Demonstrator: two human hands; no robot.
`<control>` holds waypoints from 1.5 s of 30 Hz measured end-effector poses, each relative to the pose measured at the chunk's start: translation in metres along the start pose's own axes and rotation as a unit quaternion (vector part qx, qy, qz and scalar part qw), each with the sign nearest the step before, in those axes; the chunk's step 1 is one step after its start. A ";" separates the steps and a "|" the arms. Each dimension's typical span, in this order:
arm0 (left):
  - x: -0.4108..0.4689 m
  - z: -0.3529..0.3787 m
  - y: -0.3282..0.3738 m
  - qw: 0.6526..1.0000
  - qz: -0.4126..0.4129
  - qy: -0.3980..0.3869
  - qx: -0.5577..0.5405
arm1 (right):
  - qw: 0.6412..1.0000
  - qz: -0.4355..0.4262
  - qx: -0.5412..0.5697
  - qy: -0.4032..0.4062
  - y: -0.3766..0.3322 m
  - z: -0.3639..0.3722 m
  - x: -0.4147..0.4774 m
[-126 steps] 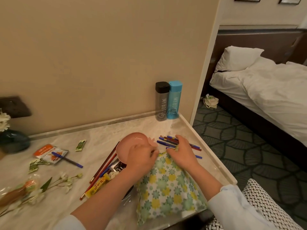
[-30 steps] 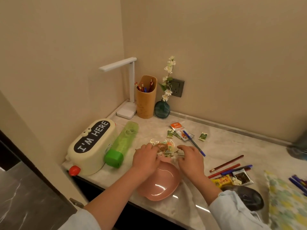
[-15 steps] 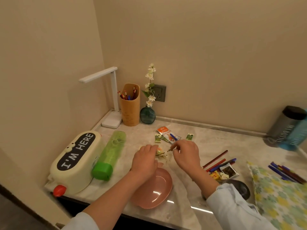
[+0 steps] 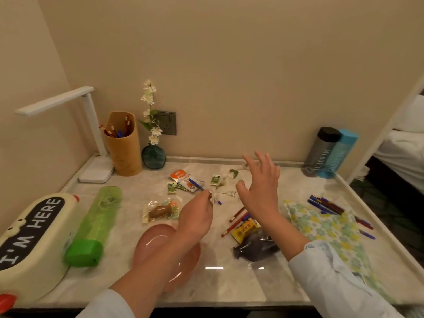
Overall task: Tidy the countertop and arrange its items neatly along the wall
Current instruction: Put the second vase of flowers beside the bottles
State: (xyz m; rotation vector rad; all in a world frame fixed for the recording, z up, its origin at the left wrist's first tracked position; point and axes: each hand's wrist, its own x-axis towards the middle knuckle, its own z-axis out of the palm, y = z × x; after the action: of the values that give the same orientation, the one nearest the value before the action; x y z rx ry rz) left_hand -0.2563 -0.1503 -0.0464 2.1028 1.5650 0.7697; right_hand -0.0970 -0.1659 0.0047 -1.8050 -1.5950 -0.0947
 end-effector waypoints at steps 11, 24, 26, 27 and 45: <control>0.008 0.052 0.037 0.926 -0.183 -0.024 -0.330 | 0.848 0.076 -0.120 -0.510 0.048 -0.020 -0.027; 0.022 0.046 0.053 0.909 -0.188 -0.023 -0.372 | 0.834 -0.049 -0.169 -0.523 0.065 -0.008 -0.034; 0.032 0.035 0.060 0.903 -0.178 -0.011 -0.390 | 0.847 -0.029 -0.130 -0.515 0.065 -0.012 -0.025; 0.038 0.028 0.065 0.898 -0.172 -0.005 -0.405 | 0.855 -0.015 -0.105 -0.507 0.065 -0.015 -0.020; 0.091 -0.024 0.126 0.856 -0.060 0.068 -0.509 | 0.920 0.109 0.185 -0.327 0.054 -0.017 0.037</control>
State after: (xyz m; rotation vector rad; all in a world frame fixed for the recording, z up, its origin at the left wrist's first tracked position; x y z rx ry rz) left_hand -0.1596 -0.0995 0.0670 1.1655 0.9502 1.3347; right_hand -0.0341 -0.1430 0.0110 -1.7795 -1.6699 0.9428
